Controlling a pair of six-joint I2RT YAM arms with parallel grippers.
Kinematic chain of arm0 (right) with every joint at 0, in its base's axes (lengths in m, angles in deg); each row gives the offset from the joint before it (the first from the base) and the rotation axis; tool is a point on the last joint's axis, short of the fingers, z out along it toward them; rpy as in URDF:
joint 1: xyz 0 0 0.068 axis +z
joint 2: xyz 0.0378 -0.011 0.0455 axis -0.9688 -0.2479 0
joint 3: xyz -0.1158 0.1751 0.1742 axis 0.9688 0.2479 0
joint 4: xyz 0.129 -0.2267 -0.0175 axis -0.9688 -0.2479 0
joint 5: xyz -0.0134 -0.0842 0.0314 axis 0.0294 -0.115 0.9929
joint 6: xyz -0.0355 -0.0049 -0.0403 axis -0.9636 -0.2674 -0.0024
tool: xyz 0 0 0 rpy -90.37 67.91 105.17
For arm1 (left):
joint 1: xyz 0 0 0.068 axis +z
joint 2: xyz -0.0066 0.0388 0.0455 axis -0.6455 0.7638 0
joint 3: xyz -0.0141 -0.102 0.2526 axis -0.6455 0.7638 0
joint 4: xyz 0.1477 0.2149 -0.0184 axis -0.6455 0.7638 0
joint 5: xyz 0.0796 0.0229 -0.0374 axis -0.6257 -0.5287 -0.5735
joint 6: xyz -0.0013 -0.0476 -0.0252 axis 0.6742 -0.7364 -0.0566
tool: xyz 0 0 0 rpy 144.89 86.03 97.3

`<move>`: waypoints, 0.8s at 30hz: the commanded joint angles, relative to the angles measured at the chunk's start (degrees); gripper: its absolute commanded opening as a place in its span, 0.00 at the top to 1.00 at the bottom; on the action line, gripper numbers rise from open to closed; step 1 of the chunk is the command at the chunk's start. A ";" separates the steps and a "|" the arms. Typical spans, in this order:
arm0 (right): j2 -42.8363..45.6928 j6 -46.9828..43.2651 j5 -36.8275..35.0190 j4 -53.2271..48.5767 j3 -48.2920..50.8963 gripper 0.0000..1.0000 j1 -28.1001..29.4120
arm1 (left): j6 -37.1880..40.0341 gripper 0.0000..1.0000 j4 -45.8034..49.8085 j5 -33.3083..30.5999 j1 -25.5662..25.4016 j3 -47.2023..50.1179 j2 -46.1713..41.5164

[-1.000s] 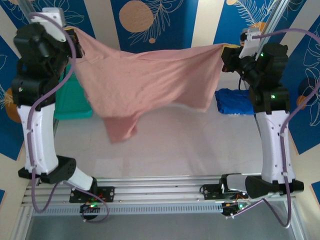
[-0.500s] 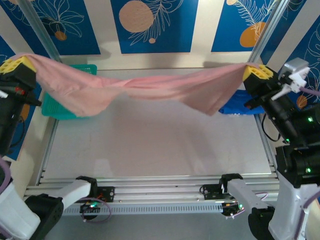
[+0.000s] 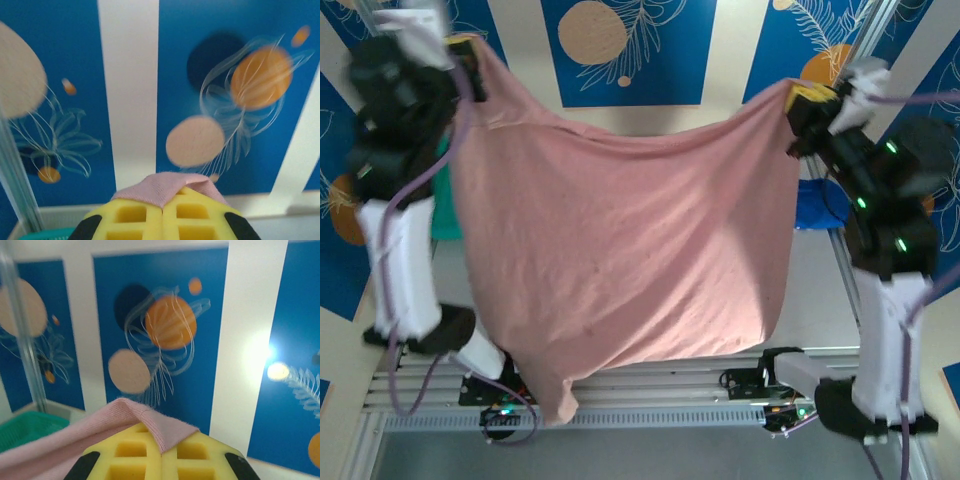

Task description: Fold the inside-out t-shirt

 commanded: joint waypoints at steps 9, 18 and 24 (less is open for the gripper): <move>-55.25 1.82 -7.98 5.23 -20.90 0.85 -0.44 | -1.60 0.70 -9.50 3.38 2.86 -16.83 47.34; -74.64 6.21 -4.76 -21.48 -46.48 0.49 2.02 | -11.10 0.21 -11.06 6.13 3.90 -16.48 50.94; -48.06 11.37 -1.42 -5.84 2.83 0.48 8.06 | -17.42 0.22 -16.86 12.62 3.00 21.15 28.57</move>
